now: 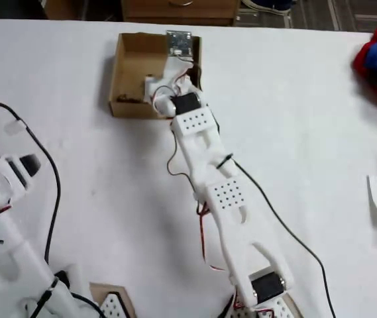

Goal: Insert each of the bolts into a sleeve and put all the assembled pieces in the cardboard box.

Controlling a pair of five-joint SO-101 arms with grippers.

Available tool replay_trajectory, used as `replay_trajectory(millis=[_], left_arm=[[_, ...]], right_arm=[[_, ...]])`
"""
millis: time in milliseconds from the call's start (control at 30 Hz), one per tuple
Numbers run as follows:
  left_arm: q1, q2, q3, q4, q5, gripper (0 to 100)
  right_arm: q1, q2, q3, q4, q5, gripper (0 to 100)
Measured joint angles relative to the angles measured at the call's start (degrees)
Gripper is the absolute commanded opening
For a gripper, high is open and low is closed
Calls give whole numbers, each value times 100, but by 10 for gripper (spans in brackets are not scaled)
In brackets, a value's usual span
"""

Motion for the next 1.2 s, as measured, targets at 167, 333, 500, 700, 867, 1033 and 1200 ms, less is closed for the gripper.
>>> replay_trajectory(millis=[167,333,500,700,867,1033,1200], left_arm=[[0,0,0,0,0,290],[0,0,0,0,0,290],[378,0,-246,343,9,290],[1574,-44,-932,1108,0,290],[2576,-62,-633,1169,0,290],[2875,-62,-79,1169,0,290],[2884,-70,352,1169,-44,290]], right_arm=[[-9,0,-308,158,0,20],[62,-273,-343,1029,0,21],[246,-1547,-343,2690,0,21],[844,-3024,-273,4378,0,20],[1538,-4035,88,4457,0,20],[1855,-6136,1459,4466,0,20],[1864,-9187,4475,4466,0,24]])
